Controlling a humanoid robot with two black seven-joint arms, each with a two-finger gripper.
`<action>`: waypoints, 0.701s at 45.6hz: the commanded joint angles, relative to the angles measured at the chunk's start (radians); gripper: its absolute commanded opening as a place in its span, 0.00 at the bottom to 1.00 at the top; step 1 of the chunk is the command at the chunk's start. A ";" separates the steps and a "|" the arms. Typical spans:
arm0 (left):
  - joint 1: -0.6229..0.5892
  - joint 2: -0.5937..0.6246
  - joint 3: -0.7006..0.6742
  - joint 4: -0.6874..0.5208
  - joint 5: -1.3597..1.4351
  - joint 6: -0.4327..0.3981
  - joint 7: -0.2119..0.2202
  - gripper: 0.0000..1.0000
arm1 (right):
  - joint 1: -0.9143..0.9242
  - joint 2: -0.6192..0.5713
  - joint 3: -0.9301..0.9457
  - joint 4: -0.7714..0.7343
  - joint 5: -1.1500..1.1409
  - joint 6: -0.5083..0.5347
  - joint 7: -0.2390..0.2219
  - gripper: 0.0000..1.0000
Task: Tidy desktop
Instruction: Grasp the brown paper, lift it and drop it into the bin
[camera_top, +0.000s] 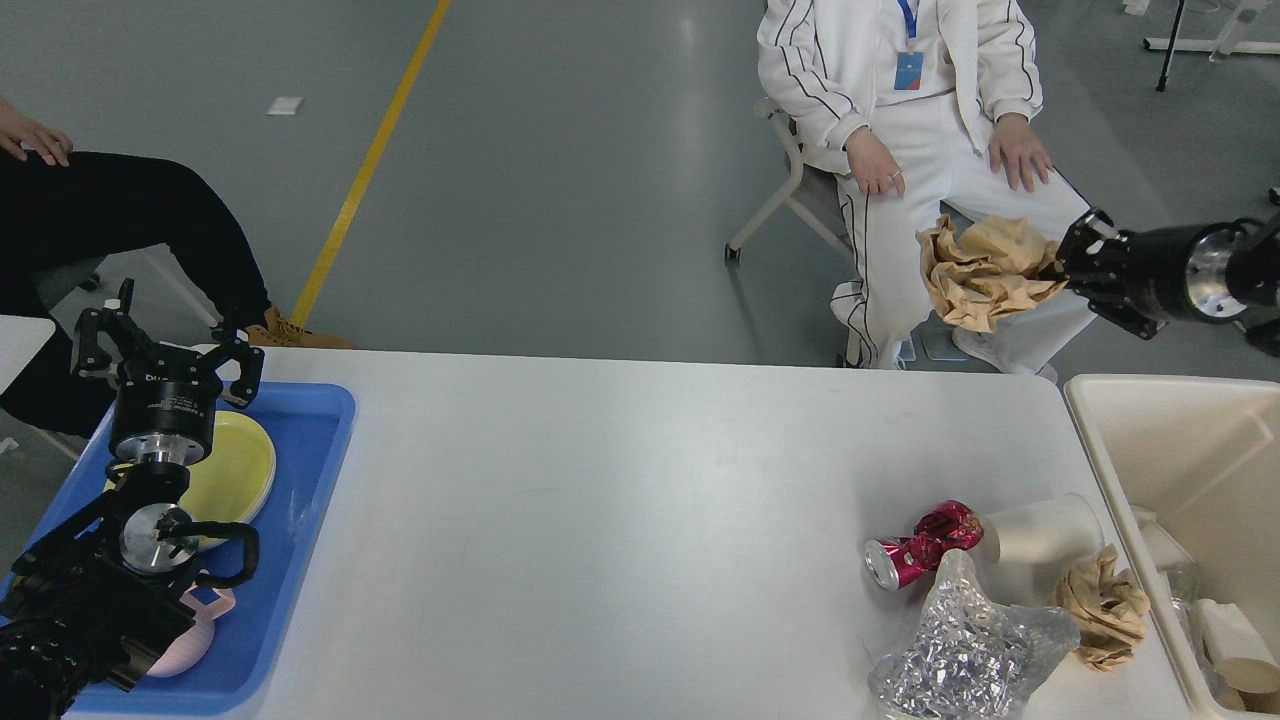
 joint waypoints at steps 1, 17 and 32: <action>0.000 0.000 0.000 0.000 0.000 0.000 0.000 0.96 | 0.088 -0.060 0.002 -0.006 -0.005 0.081 0.000 0.00; 0.000 -0.001 0.000 0.000 0.000 0.000 0.000 0.96 | -0.295 -0.096 -0.012 -0.238 0.013 -0.172 0.001 0.00; 0.000 0.000 0.000 0.000 0.000 0.000 0.000 0.96 | -0.688 -0.100 0.080 -0.282 0.153 -0.457 0.014 0.22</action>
